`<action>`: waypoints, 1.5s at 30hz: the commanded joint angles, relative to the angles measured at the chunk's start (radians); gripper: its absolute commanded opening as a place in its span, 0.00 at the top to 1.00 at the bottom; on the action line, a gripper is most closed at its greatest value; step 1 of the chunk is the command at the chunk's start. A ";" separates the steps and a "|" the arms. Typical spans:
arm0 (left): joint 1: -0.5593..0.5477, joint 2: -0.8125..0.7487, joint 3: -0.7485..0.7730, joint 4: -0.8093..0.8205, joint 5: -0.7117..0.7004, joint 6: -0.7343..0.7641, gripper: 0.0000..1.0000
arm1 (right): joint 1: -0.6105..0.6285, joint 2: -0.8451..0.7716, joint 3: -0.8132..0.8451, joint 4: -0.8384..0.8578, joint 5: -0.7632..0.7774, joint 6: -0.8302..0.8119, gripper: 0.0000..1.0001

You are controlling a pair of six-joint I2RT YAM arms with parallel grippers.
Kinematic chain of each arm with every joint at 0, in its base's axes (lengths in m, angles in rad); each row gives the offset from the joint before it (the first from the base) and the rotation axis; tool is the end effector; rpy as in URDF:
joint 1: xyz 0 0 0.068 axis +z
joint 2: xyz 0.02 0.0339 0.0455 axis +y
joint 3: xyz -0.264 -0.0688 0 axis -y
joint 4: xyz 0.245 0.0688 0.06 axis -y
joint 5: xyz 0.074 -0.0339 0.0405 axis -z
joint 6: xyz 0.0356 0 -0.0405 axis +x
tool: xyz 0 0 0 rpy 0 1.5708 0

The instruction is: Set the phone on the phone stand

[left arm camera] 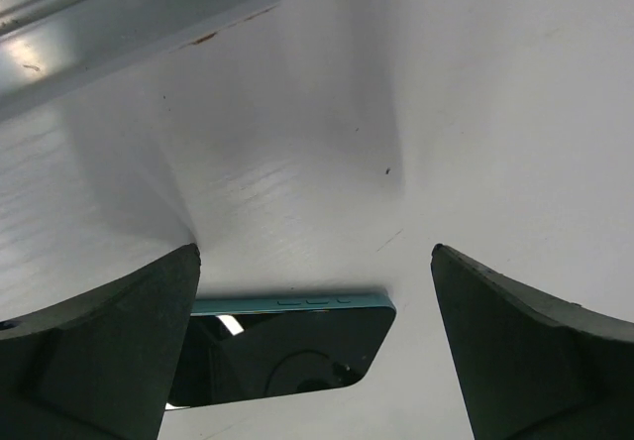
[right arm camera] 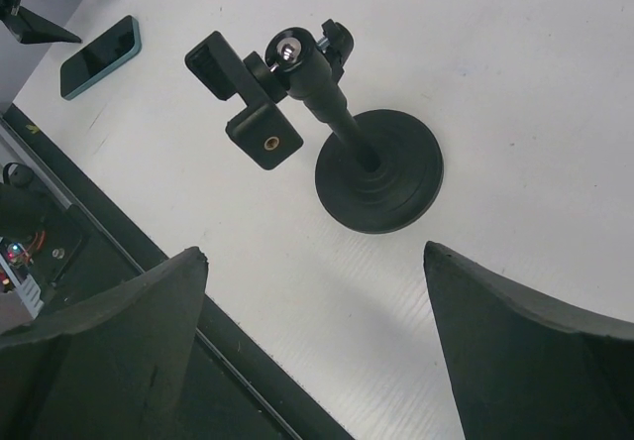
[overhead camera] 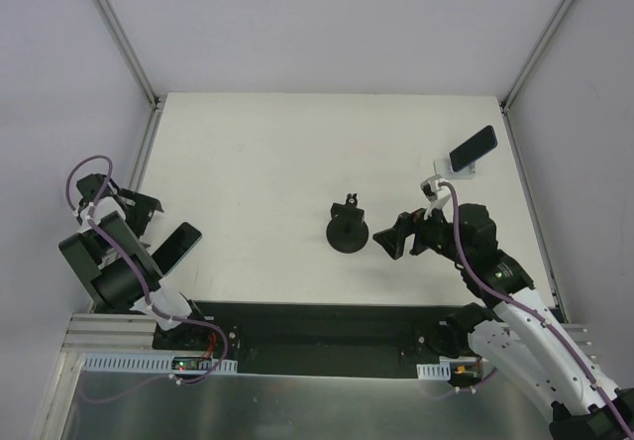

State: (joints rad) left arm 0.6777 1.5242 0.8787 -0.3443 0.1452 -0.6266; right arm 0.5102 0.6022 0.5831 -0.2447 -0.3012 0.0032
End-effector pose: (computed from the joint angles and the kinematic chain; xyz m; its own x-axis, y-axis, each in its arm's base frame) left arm 0.2365 0.1837 0.1864 -0.2000 -0.9058 -0.3737 -0.8343 0.3574 -0.4198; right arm 0.1282 0.0838 0.2902 -0.2298 -0.1251 -0.9652 -0.7156 0.6939 0.0804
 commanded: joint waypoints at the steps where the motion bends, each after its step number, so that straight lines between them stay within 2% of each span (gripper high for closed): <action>1: -0.004 -0.004 -0.061 0.031 0.067 -0.024 0.01 | -0.001 -0.002 0.030 0.004 0.008 -0.034 0.07; 6: -0.003 -0.074 -0.153 -0.028 0.005 -0.027 0.01 | -0.001 0.008 0.038 0.007 -0.006 -0.032 0.07; 13: -0.029 -0.221 -0.274 -0.090 0.082 -0.056 0.01 | -0.001 0.031 0.040 0.018 -0.009 -0.029 0.07; 17: -0.087 -0.315 -0.336 -0.107 0.086 -0.091 0.01 | -0.001 0.041 0.031 0.039 -0.013 -0.020 0.07; 22: -0.269 -0.360 -0.342 -0.134 0.001 -0.136 0.01 | -0.001 0.053 0.021 0.056 -0.018 -0.006 0.07; 30: -0.457 -0.288 -0.264 -0.194 -0.168 -0.073 0.01 | -0.002 0.034 0.006 0.061 -0.009 -0.006 0.07; 33: -0.533 -0.215 -0.212 -0.218 -0.189 -0.036 0.01 | -0.002 0.041 0.007 0.062 -0.004 -0.006 0.07; 45: -0.615 -0.027 -0.107 -0.278 -0.256 -0.039 0.01 | -0.002 0.025 0.012 0.048 0.007 0.027 0.07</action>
State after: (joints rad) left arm 0.1020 1.4498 0.7582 -0.5884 -0.0536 -0.6800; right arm 0.5102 0.6449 0.5831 -0.2249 -0.3019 0.0158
